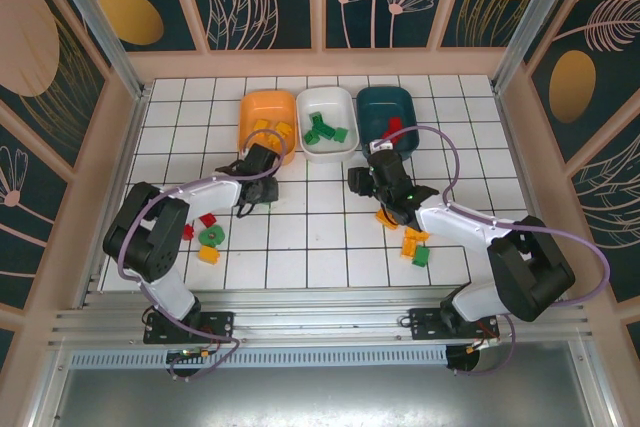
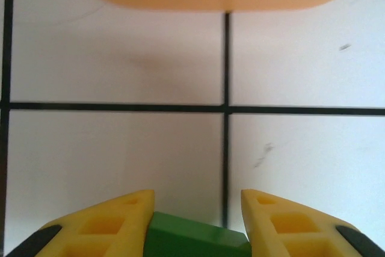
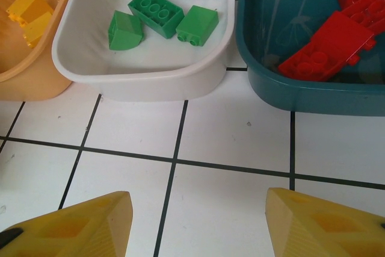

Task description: Sort the legos into containers by color

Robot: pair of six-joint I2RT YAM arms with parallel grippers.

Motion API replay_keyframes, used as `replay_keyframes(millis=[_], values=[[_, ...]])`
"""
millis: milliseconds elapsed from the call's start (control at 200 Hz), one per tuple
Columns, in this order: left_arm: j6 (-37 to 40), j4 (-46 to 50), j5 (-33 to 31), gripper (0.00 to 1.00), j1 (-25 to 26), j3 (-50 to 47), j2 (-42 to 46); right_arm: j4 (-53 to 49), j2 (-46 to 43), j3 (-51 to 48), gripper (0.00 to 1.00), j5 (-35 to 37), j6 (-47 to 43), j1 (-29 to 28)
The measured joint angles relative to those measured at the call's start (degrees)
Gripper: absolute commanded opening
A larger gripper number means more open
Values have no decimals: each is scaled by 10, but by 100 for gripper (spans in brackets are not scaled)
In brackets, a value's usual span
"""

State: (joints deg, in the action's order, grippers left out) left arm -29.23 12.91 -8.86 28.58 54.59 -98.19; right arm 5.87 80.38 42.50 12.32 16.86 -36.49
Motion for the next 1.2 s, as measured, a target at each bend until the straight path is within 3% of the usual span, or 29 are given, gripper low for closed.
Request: replay_keyframes(millis=[235,475,576,651,836,876,1041,1201], values=[[-2,18,37,22,35,148,-27,0,-4,-3,60,17,5,4],[0,19,69,21,40,365,-173,0,-28,-19,60,18,19,31],[5,31,75,26,40,452,-246,0,-31,-20,60,18,21,32],[8,50,76,41,40,516,-294,0,-33,-21,62,18,22,32],[28,103,73,97,40,668,-376,0,-53,-27,65,18,24,35],[33,110,69,99,40,686,-379,0,-57,-28,65,18,26,36],[36,109,53,99,40,676,-344,4,-68,-36,65,20,26,36],[25,41,34,98,39,433,-172,0,-74,-40,65,45,32,36]])
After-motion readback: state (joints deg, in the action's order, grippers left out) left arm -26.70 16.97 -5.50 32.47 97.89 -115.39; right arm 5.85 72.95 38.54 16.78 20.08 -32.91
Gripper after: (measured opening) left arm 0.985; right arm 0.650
